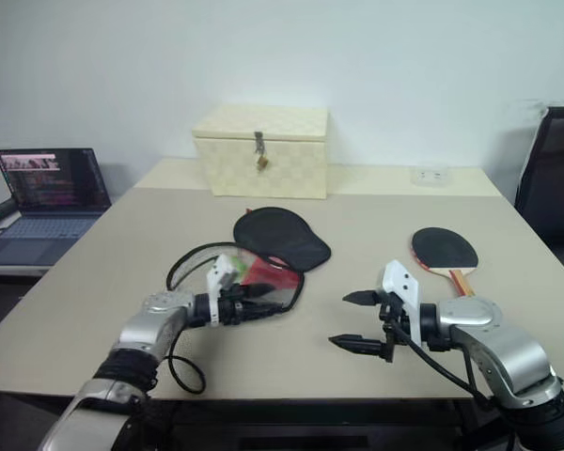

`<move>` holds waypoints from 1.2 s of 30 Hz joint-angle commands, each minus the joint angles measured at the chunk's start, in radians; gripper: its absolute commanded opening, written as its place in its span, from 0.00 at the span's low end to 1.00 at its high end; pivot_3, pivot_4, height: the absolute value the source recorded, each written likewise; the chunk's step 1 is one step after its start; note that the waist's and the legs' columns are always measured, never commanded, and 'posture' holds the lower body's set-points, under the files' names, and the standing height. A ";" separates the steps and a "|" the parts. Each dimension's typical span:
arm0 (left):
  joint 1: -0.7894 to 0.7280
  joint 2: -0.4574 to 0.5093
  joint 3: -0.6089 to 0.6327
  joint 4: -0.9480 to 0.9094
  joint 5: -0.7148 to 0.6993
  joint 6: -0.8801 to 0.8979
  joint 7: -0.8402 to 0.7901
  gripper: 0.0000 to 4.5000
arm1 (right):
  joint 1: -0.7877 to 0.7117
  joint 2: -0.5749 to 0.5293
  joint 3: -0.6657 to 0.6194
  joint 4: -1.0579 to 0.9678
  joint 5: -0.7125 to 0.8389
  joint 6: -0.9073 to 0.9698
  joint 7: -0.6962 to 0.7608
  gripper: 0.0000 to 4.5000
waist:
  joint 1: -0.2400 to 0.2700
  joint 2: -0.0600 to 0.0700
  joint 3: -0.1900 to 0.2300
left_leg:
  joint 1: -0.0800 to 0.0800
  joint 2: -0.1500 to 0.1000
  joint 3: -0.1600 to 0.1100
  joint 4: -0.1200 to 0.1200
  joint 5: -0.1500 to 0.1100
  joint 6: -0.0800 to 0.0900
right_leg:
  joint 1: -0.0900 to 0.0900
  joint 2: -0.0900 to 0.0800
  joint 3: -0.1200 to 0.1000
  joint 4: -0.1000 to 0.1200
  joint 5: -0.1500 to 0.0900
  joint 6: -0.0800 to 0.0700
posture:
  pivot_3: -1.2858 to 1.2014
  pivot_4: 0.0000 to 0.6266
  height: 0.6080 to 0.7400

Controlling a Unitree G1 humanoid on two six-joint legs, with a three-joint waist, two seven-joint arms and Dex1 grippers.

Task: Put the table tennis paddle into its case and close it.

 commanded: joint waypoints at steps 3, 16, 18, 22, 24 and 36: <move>-0.040 -0.003 -0.009 0.040 0.034 -0.074 -0.075 0.78 | 0.012 0.003 -0.003 -0.050 0.011 -0.013 -0.023 0.99 | -0.002 0.000 0.000 | 0.000 0.000 0.000 0.000 0.000 0.000 | 0.000 0.000 0.000 0.000 0.000 0.000 | 0.52 0.24 1.00; -0.075 0.002 0.024 0.227 0.098 -0.144 -0.035 0.78 | 0.037 0.019 -0.024 -0.046 0.008 -0.026 -0.073 0.99 | -0.002 0.000 0.000 | 0.001 0.000 0.000 0.002 0.000 0.000 | 0.000 0.000 0.000 0.003 0.000 0.000 | 0.52 0.24 1.00; -0.079 0.001 0.028 0.237 0.098 -0.141 -0.039 0.78 | 0.036 0.016 -0.029 -0.040 0.008 -0.032 -0.074 0.99 | -0.002 0.000 0.000 | 0.001 0.000 0.000 0.002 0.000 0.000 | 0.000 0.000 0.000 0.003 0.000 0.000 | 0.52 0.24 1.00; -0.076 0.002 0.026 0.236 0.103 -0.144 -0.050 0.78 | 0.030 0.014 -0.033 -0.030 0.009 -0.038 -0.075 0.99 | -0.002 0.000 0.000 | 0.001 0.000 0.000 0.002 0.000 0.000 | 0.000 0.000 0.000 0.004 0.000 0.000 | 0.52 0.24 1.00; -0.073 0.005 0.019 0.228 0.110 -0.152 -0.062 0.78 | 0.023 0.016 -0.036 -0.025 0.012 -0.038 -0.075 0.99 | -0.002 0.000 0.000 | 0.001 0.000 0.001 0.002 0.000 0.000 | 0.000 0.000 0.000 0.004 0.000 0.000 | 0.52 0.24 1.00; -0.086 0.020 -0.047 0.226 0.197 -0.241 -0.144 0.78 | 0.016 0.016 -0.038 -0.045 0.066 0.002 -0.073 0.99 | -0.001 0.000 -0.001 | 0.001 0.000 0.001 0.002 0.000 0.000 | 0.000 0.000 0.000 0.004 0.000 0.000 | 0.52 0.24 1.00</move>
